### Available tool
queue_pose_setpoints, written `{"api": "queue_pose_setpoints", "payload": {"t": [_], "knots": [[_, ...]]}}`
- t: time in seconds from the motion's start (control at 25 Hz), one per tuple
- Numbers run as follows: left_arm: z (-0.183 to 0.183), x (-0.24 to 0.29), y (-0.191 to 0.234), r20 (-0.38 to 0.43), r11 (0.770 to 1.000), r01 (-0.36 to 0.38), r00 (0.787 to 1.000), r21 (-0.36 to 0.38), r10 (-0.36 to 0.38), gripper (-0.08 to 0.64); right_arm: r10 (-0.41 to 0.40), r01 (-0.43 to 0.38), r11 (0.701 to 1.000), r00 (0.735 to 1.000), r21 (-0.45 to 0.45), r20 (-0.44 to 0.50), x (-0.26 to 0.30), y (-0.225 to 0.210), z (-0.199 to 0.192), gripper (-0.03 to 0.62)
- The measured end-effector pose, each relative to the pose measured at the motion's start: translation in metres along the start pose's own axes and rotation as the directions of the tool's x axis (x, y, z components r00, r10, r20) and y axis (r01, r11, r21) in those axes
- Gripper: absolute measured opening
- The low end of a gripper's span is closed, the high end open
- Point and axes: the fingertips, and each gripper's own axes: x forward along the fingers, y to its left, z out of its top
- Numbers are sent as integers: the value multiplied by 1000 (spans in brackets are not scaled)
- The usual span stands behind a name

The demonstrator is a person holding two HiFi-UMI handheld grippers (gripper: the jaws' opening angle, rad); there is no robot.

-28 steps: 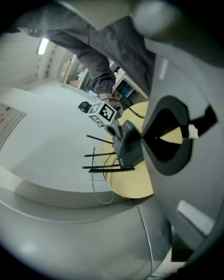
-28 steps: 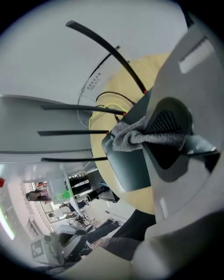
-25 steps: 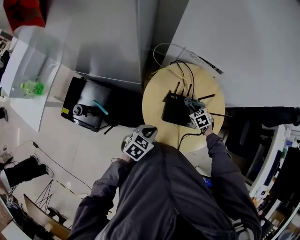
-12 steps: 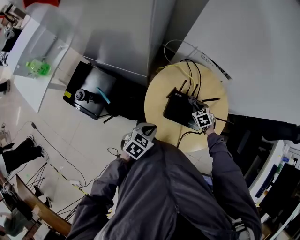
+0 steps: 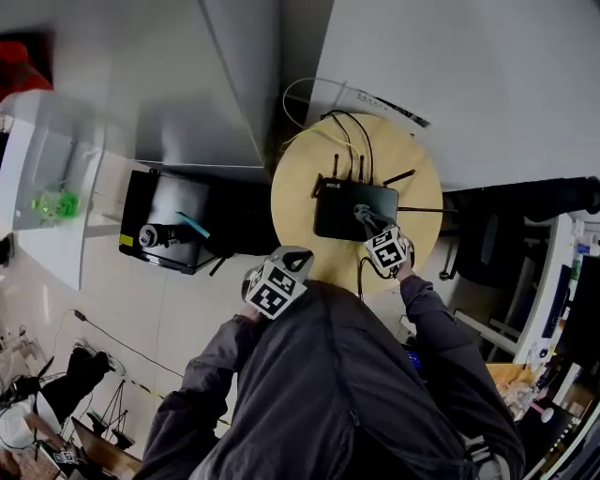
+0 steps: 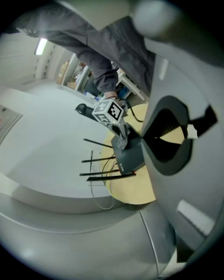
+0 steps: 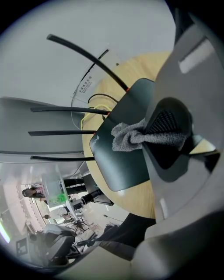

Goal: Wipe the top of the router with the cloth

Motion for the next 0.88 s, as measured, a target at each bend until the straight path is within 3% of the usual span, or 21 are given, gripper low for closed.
{"api": "queue_pose_setpoints", "payload": {"t": [0.24, 0.48, 0.72, 0.88], "knots": [[8, 5, -7, -50, 986, 114, 993, 121, -108, 0, -33, 34, 995, 999, 89, -8, -12, 26, -21, 35], [5, 10, -11, -85, 969, 183, 982, 167, -171, 0, -68, 69, 990, 998, 126, -14, -18, 39, -31, 35], [12, 12, -11, -73, 969, 182, 982, 166, -172, 0, 4, 0, 996, 999, 88, -48, -18, 42, -33, 35], [17, 15, -5, -42, 984, 133, 991, 114, -129, 0, 24, -23, 994, 1000, 108, -10, -22, 14, -21, 35]]}}
